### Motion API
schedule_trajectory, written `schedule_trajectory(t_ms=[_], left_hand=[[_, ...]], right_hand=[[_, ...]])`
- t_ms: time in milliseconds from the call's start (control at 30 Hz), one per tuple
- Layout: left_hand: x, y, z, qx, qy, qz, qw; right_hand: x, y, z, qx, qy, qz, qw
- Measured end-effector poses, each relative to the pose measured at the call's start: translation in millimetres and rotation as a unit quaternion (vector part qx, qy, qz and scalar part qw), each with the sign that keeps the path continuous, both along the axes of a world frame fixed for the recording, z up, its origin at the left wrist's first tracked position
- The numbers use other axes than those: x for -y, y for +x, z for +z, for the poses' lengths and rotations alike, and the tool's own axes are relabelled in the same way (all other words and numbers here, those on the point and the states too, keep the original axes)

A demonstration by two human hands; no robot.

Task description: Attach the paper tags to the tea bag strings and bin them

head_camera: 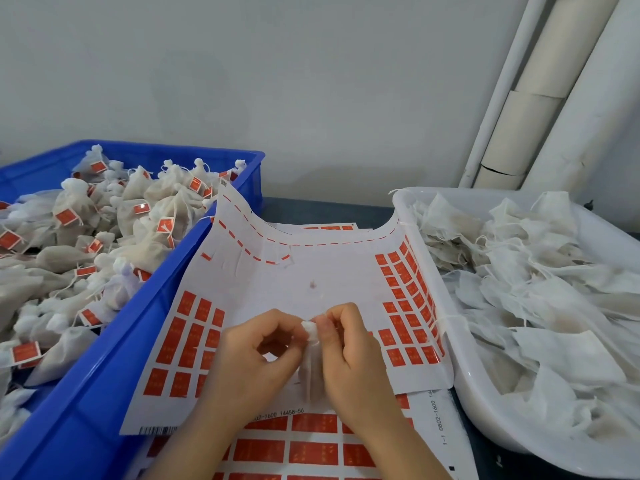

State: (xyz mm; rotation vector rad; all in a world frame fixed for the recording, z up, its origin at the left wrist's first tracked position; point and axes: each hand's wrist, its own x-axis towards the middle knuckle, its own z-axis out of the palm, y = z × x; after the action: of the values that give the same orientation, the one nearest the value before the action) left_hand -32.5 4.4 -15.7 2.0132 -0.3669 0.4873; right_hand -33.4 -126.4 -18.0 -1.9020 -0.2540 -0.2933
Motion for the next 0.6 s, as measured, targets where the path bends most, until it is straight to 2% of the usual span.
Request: schedule_trajectory(t_ms=[167, 333, 433, 600], left_hand=[[-2.2, 2.3, -4.2, -0.012, -0.011, 0.004, 1.0], [1.1, 1.3, -3.9, 0.023, -0.006, -0.003, 1.0], [2.3, 2.4, -5.0, 0.028, -0.003, -0.002, 1.0], [4.7, 3.3, -7.5, -0.001, -0.024, -0.011, 1.0]], right_hand=[[-11.3, -6.7, -4.5, -0.023, 0.033, 0.016, 0.999], [-10.6, -5.1, -4.2, -0.044, 0.031, 0.008, 0.998], [-9.4, -4.1, -2.3, -0.031, 0.012, -0.012, 0.999], [-12.1, -6.0, 1.1, -0.007, 0.054, -0.041, 0.998]])
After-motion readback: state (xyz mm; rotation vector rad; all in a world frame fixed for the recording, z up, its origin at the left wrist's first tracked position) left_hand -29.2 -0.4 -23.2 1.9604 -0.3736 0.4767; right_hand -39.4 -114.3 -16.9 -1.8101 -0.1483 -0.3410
